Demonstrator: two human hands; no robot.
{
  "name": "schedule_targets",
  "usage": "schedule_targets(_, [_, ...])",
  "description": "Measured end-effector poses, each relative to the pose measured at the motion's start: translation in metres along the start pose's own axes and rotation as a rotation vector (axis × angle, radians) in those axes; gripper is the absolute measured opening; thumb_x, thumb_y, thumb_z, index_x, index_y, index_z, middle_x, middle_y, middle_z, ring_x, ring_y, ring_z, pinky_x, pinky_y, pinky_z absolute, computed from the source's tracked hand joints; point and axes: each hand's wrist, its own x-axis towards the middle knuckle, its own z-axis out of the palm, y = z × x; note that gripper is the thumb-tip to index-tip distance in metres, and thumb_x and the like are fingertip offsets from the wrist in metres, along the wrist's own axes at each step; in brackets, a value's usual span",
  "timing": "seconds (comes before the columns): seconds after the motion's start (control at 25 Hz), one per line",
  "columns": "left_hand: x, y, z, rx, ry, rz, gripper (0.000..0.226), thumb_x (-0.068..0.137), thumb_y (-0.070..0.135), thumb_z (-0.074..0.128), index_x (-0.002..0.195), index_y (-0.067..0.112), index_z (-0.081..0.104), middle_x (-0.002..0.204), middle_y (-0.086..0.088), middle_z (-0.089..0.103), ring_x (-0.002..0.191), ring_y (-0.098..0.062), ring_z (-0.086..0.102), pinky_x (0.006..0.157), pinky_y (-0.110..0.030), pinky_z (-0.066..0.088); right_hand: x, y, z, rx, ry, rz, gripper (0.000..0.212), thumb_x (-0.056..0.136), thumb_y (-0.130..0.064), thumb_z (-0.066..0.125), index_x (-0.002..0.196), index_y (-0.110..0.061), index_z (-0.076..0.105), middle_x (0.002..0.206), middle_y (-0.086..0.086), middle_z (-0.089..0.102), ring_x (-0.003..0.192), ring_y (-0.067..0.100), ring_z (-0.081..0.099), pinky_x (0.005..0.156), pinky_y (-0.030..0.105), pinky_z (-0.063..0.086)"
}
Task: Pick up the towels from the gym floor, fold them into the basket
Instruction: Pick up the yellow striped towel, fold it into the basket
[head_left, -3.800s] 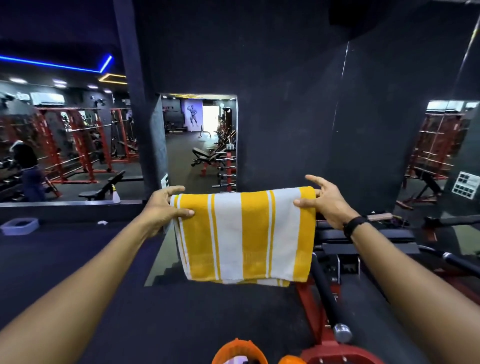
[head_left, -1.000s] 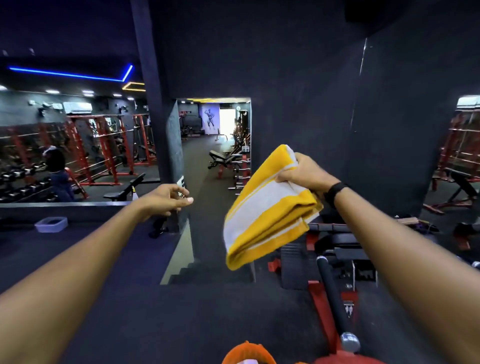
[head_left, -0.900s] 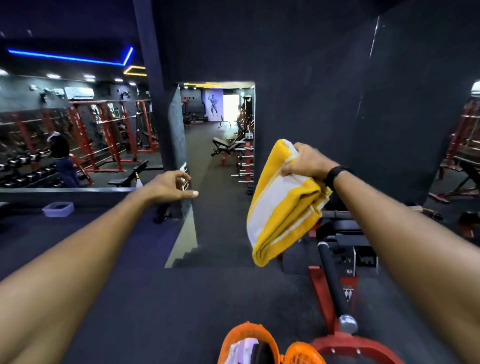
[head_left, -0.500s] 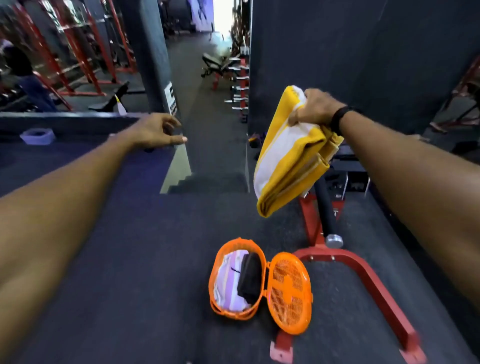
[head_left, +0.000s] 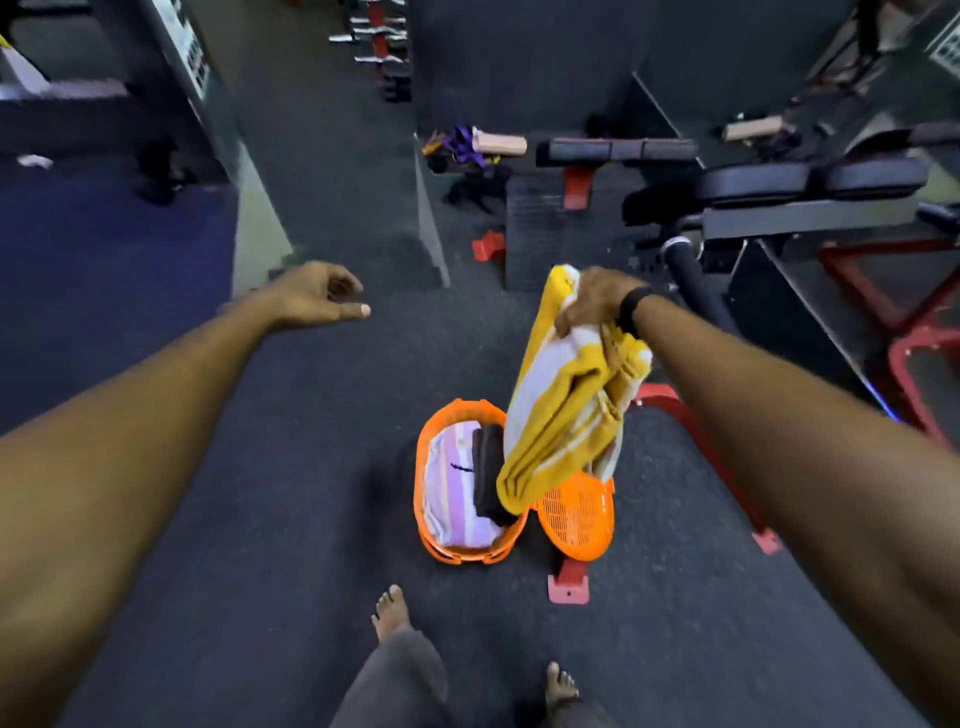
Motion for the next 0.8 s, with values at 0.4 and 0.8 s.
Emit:
schedule_targets(0.4, [0.15, -0.109, 0.11, 0.066, -0.253, -0.002, 0.034, 0.088, 0.026, 0.066, 0.116, 0.007, 0.062, 0.113, -0.011, 0.065, 0.105, -0.023, 0.061, 0.089, -0.022, 0.038, 0.048, -0.022, 0.29, 0.922, 0.286, 0.533, 0.068, 0.08, -0.025, 0.072, 0.135, -0.012, 0.034, 0.12, 0.021, 0.06, 0.111, 0.04, 0.057, 0.09, 0.042, 0.045])
schedule_targets(0.8, [0.179, -0.371, 0.487, 0.124, -0.177, -0.254, 0.038, 0.091, 0.021, 0.051, 0.125, 0.011, 0.041, 0.112, -0.02, 0.061, 0.108, -0.038, 0.059, 0.093, -0.052, 0.043, 0.083, 0.024, 0.601, 0.388, 0.021, 0.456, 0.07, 0.067, -0.052, 0.058, 0.133, -0.038, 0.039, 0.132, 0.007, 0.053, 0.11, 0.039, 0.057, 0.086, 0.05, 0.05])
